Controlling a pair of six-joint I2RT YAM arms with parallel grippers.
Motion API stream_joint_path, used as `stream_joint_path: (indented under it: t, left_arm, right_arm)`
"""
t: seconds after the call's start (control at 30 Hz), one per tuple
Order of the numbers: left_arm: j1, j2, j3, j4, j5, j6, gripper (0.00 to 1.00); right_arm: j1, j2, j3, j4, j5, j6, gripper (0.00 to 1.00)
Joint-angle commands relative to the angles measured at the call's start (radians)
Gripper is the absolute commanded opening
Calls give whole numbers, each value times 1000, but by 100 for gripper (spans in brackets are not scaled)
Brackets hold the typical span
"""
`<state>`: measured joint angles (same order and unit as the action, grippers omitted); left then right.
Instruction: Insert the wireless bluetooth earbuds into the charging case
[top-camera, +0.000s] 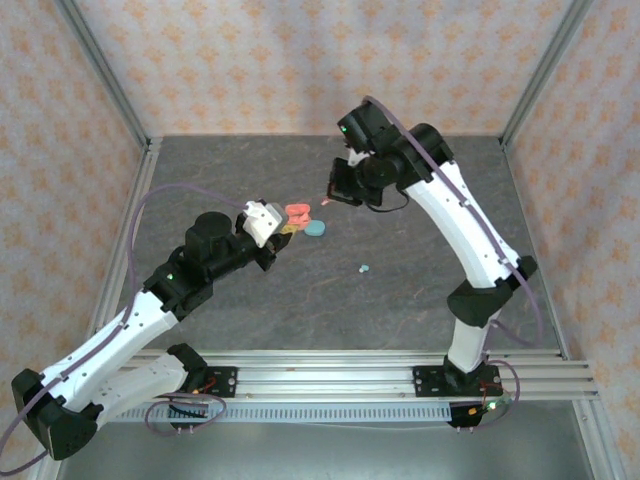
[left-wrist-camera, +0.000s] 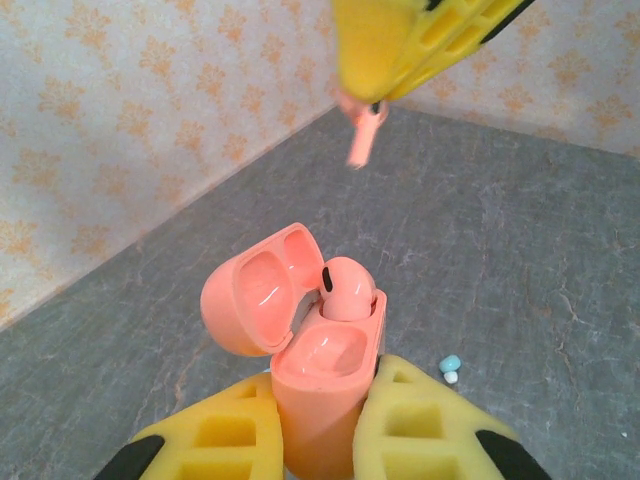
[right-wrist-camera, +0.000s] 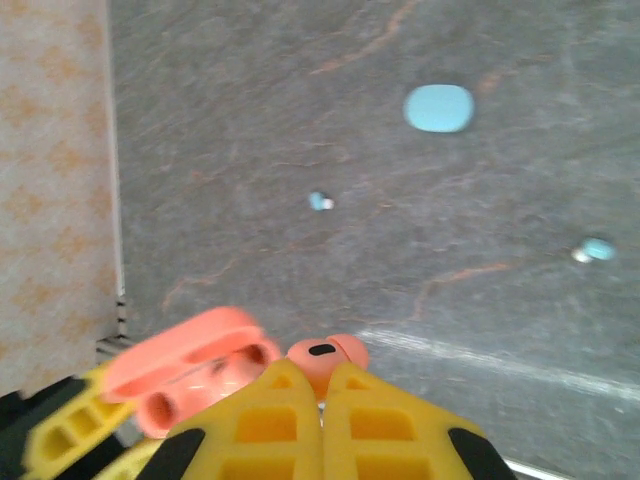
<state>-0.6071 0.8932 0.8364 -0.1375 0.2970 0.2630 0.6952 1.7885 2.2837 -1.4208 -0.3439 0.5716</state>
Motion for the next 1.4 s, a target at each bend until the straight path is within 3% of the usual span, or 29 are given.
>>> stream_joint_path:
  t: [0.0,0.23,0.47,0.73,1.0,1.2,1.37]
  left_arm:
    - [1,-28,-18,-16,-27,-5,0]
    - [0,-54,-22,-42,-36,-14,0]
    - [0,-74,-16,-72,-38,-24,0]
    - [0,-109,-9,-123,-47,-23,0]
    - [1,-145,-27,-141,-58,-27,0]
    - [1,-163,-8,-152,8,-47,0]
    - [2,-127,67,-187,127,-76,0]
  right_arm:
    - [-48,-104,-165,14,17,-31,6]
    - [-121,-259,-748,379,-95,0,6]
    - [-125,-190,-1045,672,-173,31,5]
    - [-124,-57,-1094,733,-173,10,11]
    - [-123,-137,-1068,695,-118,4,21]
    - [-90,-356,-1033,799,-161,-79,26]
    - [-65,-542,-946,849,-179,-159,38]
